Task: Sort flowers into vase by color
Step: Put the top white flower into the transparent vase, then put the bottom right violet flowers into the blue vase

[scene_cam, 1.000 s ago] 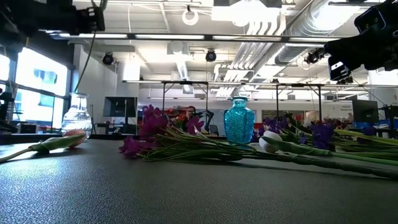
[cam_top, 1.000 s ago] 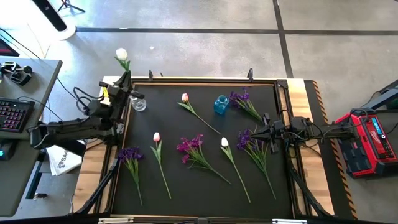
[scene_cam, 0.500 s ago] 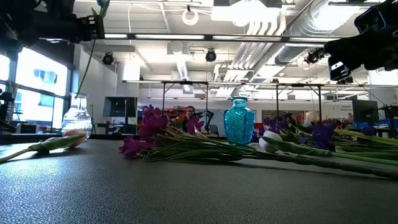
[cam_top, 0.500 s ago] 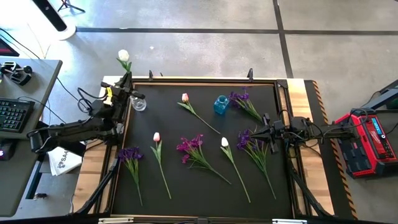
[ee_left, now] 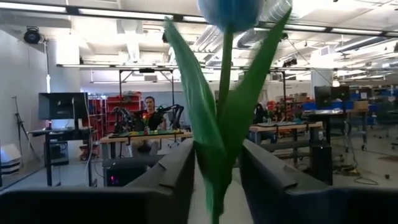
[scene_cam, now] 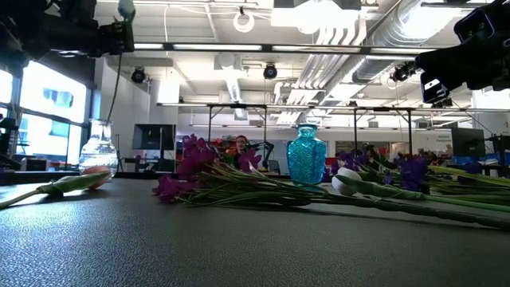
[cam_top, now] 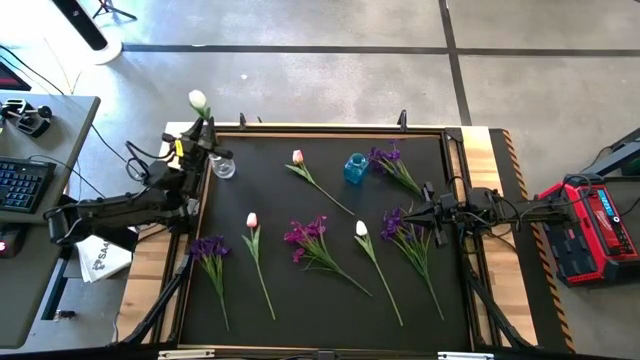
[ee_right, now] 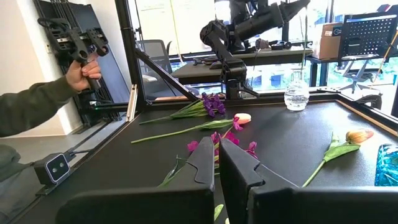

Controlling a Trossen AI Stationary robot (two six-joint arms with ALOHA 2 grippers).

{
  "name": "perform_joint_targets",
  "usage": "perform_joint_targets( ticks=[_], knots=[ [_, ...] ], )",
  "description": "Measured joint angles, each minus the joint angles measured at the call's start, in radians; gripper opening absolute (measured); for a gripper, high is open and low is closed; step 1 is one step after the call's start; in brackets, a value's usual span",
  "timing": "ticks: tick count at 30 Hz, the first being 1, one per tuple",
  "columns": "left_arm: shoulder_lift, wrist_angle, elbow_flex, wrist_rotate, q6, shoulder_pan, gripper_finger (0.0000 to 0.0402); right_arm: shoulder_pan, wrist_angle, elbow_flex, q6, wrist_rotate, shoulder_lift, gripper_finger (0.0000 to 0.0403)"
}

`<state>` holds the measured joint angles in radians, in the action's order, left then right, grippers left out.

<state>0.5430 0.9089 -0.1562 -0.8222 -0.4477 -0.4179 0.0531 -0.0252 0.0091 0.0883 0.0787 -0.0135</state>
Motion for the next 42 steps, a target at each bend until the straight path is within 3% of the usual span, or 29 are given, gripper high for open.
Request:
perform_joint_targets(
  ticks=[9, 17, 25, 33, 42],
  knots=[
    [-0.001, 0.000, 0.000, -0.123, -0.039, 0.047, 0.0188, 0.000, 0.000, 0.000, 0.000, 0.000, 0.000, 0.0000],
    [-0.030, 0.000, -0.010, -0.271, -0.120, 0.137, 0.0212, 0.000, 0.000, 0.000, 0.000, 0.000, 0.000, 0.0000],
    [-0.031, -0.014, -0.123, -0.396, -0.268, 0.282, 0.0230, 0.000, 0.000, 0.000, 0.000, 0.000, 0.000, 0.0000],
    [0.023, -0.219, -0.232, -0.436, -0.232, 0.478, 0.0221, 0.000, 0.000, 0.000, 0.000, 0.000, 0.000, 0.0000],
    [0.327, -0.243, -0.306, -0.425, -0.215, 0.752, 0.0167, 0.000, 0.000, 0.000, 0.000, 0.000, 0.000, 0.0000]
  ],
)
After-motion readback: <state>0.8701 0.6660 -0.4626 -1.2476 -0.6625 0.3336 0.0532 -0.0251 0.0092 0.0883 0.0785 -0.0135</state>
